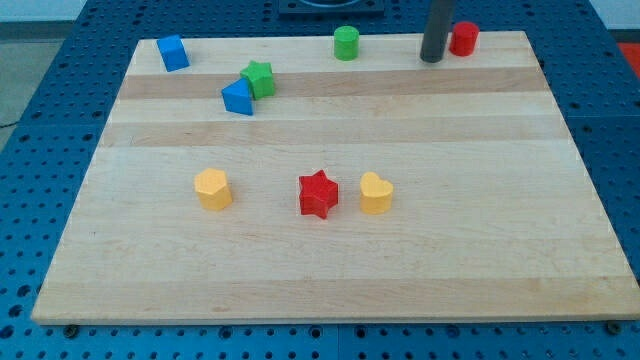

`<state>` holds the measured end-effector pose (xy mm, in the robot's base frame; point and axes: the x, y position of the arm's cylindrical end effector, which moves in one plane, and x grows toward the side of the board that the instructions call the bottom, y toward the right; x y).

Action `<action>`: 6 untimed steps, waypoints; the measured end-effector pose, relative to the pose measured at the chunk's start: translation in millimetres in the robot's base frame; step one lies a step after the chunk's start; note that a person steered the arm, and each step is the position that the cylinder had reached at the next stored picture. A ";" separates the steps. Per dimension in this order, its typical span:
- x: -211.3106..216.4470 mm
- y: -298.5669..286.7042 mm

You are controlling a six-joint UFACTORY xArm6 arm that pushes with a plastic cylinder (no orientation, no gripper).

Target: Push the red circle towards the top right

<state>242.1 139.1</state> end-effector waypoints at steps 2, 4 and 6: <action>-19.7 4.5; -19.9 37.6; -20.1 31.3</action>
